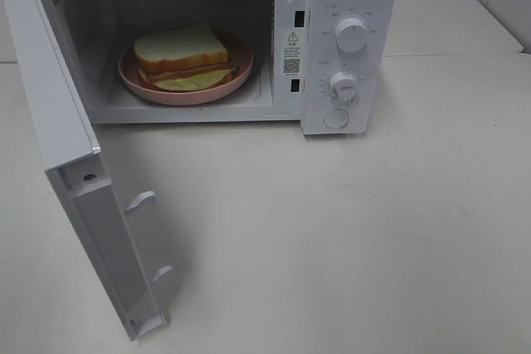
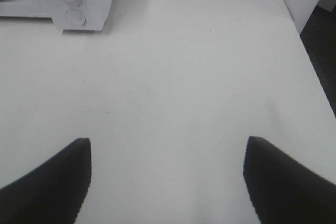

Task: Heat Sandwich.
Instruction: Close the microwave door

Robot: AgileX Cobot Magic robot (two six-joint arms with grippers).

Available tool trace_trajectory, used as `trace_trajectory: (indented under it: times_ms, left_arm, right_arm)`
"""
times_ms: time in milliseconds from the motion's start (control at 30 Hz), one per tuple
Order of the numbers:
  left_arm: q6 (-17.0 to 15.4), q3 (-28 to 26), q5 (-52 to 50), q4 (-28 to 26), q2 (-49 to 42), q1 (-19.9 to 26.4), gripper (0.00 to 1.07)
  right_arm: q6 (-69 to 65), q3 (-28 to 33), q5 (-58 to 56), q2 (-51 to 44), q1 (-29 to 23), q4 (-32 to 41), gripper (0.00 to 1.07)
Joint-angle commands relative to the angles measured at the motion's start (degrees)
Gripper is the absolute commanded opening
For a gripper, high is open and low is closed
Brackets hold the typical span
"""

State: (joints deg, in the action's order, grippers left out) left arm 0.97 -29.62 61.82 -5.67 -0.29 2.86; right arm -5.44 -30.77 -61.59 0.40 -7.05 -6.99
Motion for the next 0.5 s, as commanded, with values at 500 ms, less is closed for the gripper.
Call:
trace_trajectory:
  times_ms: [500]
  left_arm:
    - [-0.2, 0.2, -0.6, -0.6, -0.4, -0.3, 0.98]
  right_arm:
    - [-0.3, 2.2, 4.6, -2.2, 3.0, 3.7, 0.76]
